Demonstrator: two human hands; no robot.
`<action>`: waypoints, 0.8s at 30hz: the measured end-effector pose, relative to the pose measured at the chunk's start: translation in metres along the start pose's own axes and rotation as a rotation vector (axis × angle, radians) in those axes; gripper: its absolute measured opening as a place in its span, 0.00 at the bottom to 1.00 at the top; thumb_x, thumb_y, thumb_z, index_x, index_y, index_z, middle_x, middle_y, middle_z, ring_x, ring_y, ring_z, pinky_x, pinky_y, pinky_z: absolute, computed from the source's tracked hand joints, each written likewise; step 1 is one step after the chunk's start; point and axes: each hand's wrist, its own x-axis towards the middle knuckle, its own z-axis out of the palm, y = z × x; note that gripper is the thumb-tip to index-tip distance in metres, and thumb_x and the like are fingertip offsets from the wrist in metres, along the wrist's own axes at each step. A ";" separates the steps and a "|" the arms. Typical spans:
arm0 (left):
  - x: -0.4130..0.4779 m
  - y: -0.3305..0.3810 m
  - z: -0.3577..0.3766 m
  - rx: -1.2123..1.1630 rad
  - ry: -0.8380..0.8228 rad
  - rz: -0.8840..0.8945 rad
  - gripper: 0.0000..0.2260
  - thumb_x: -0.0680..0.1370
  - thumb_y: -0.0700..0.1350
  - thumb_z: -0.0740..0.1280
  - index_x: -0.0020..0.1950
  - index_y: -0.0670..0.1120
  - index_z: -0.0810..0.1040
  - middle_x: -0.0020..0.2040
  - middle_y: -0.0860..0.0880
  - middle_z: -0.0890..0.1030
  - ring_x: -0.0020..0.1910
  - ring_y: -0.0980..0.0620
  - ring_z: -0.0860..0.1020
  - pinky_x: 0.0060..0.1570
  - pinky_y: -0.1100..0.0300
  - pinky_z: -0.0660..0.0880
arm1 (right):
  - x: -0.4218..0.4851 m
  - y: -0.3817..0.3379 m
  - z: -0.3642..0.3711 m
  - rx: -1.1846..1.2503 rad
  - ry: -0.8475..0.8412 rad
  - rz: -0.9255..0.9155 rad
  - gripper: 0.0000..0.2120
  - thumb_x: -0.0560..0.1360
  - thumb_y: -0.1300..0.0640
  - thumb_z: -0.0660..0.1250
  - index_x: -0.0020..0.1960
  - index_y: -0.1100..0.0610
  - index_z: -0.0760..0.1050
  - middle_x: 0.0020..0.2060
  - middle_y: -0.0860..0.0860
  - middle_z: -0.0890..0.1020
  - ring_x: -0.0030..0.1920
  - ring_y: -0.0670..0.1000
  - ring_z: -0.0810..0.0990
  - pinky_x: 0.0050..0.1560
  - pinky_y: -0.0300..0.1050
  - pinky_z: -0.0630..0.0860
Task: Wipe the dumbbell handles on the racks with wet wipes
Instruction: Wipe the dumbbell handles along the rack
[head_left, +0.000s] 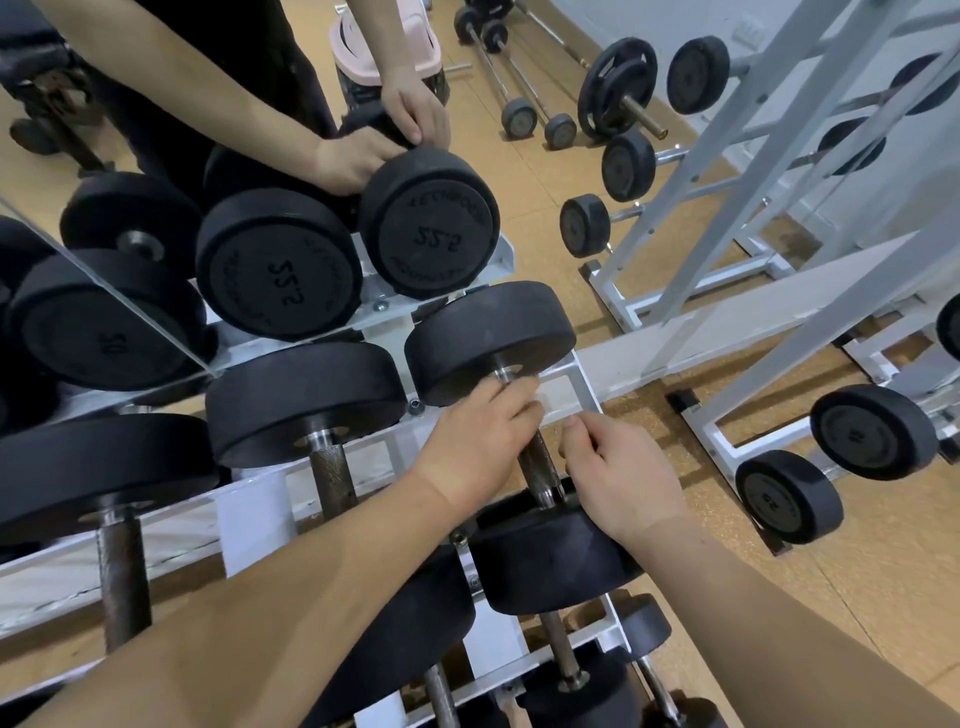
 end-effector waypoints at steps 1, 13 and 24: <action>-0.003 0.001 0.001 0.002 0.006 0.022 0.17 0.73 0.35 0.68 0.61 0.42 0.81 0.65 0.45 0.80 0.57 0.43 0.75 0.43 0.48 0.82 | 0.000 0.000 0.000 0.001 -0.001 -0.001 0.21 0.84 0.47 0.53 0.36 0.53 0.72 0.30 0.50 0.77 0.35 0.52 0.76 0.37 0.53 0.75; -0.016 0.023 -0.006 -0.516 -0.300 0.152 0.22 0.67 0.39 0.55 0.46 0.43 0.88 0.51 0.48 0.87 0.58 0.47 0.83 0.60 0.51 0.79 | -0.001 0.001 -0.001 -0.006 0.001 0.035 0.21 0.83 0.45 0.53 0.37 0.52 0.73 0.33 0.49 0.78 0.38 0.53 0.77 0.41 0.55 0.76; -0.017 0.018 -0.007 -0.437 -0.317 0.204 0.25 0.68 0.39 0.52 0.51 0.46 0.88 0.55 0.49 0.87 0.61 0.49 0.81 0.74 0.50 0.68 | 0.001 0.005 0.001 0.012 0.015 0.030 0.20 0.84 0.47 0.54 0.36 0.52 0.70 0.32 0.49 0.77 0.38 0.54 0.76 0.38 0.51 0.72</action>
